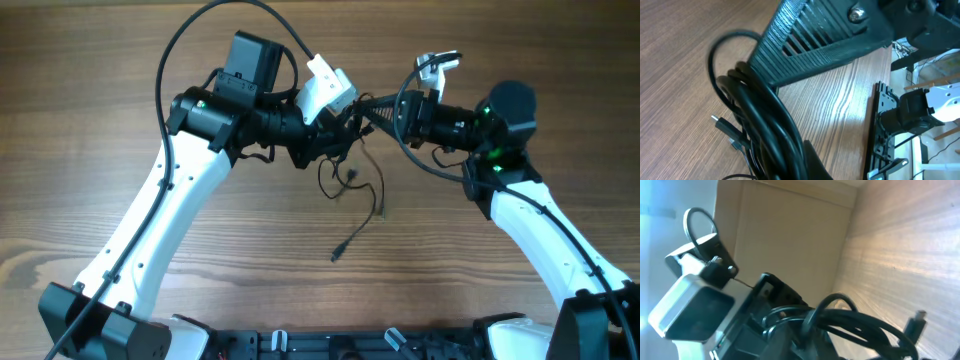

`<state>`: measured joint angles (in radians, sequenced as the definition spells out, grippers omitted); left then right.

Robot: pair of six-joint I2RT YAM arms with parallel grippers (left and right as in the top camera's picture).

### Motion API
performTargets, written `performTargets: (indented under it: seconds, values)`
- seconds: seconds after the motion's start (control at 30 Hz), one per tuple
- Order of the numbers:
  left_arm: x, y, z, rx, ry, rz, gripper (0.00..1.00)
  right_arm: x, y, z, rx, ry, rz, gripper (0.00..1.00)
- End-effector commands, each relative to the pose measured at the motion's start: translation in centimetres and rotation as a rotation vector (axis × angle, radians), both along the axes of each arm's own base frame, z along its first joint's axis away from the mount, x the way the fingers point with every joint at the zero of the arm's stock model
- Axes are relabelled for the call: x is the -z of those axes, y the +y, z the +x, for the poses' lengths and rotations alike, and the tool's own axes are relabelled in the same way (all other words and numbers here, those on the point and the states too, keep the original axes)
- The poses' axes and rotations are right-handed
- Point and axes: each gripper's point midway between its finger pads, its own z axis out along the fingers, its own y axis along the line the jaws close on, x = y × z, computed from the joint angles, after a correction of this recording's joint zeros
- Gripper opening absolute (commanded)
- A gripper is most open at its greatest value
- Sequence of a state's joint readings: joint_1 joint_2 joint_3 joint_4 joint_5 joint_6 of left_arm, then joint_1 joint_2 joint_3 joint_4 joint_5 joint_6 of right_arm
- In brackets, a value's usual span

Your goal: Untangle cables

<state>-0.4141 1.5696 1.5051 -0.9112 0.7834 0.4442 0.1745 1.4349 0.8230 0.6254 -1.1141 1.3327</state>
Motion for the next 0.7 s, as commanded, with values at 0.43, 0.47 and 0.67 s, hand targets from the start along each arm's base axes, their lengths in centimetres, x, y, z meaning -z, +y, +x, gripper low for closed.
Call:
performTargets:
  seconds: [0.43, 0.47, 0.67]
  values:
    - [-0.6, -0.1, -2.0, 0.043, 0.041, -0.002, 0.04, -9.7, -11.4, 5.1, 0.523, -0.662, 0.014, 0.04]
    - [-0.6, -0.1, -2.0, 0.043, 0.041, -0.002, 0.04, -9.0, -12.4, 5.9, 0.560, -0.659, -0.026, 0.04]
    - [-0.4, 0.1, -2.4, 0.043, 0.061, 0.007, 0.04, 0.2, -22.2, 10.0, 0.839, -0.288, -0.272, 0.05]
